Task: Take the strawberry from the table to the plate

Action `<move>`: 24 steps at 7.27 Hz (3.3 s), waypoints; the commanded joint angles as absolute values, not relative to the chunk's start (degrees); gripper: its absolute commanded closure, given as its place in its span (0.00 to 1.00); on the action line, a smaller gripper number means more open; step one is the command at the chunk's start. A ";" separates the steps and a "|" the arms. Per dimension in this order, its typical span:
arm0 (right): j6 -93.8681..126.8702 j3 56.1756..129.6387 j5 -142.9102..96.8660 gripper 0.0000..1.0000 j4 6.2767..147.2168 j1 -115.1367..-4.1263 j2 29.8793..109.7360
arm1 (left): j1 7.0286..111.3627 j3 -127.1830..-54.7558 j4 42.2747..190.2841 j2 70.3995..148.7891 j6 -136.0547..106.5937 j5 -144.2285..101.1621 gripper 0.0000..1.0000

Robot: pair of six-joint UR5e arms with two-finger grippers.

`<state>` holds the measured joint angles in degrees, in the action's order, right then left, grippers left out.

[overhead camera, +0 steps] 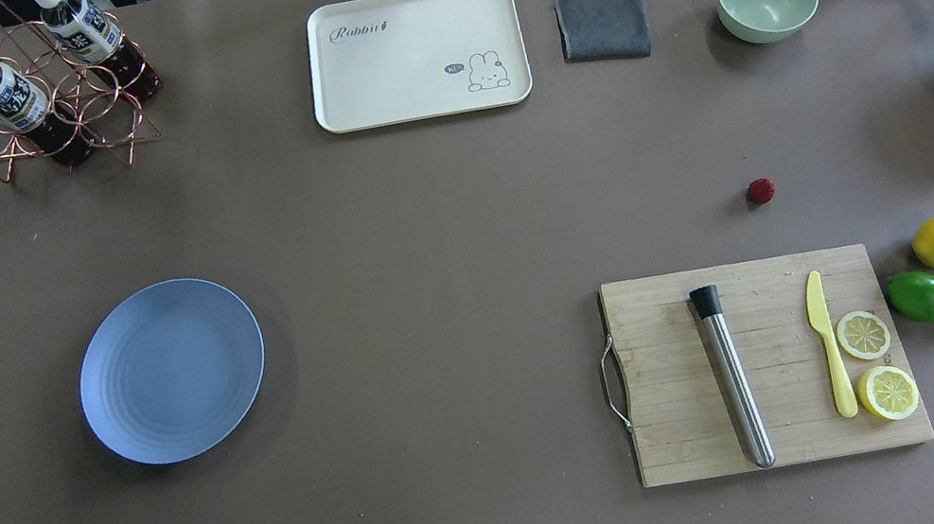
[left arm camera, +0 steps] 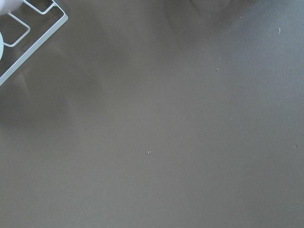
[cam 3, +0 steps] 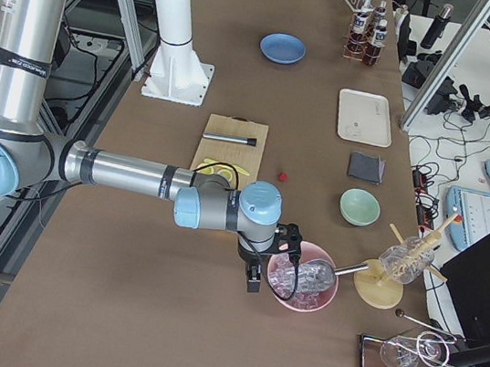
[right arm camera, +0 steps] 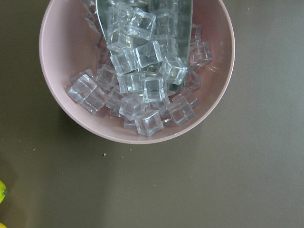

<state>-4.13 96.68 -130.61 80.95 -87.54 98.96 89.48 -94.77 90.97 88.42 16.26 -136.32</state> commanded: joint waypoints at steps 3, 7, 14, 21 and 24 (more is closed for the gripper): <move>-4.22 96.68 -130.61 0.00 80.95 -87.54 98.96 | 89.39 -94.75 90.97 88.59 16.17 -136.32 0.02; -4.22 96.68 -130.61 0.00 80.07 -87.54 98.96 | 89.47 -96.94 91.92 89.47 15.82 -133.51 0.02; -4.22 97.03 -131.48 0.00 79.37 -87.45 98.79 | 85.10 -97.47 108.67 88.68 -0.20 -141.85 0.02; 20.27 97.29 -133.24 0.00 66.37 -81.84 99.67 | 52.96 -96.59 147.19 83.50 -50.39 -123.44 0.02; 21.18 97.21 -132.98 0.00 65.57 -80.86 99.67 | 42.74 -96.59 150.12 84.72 -60.36 -114.38 0.02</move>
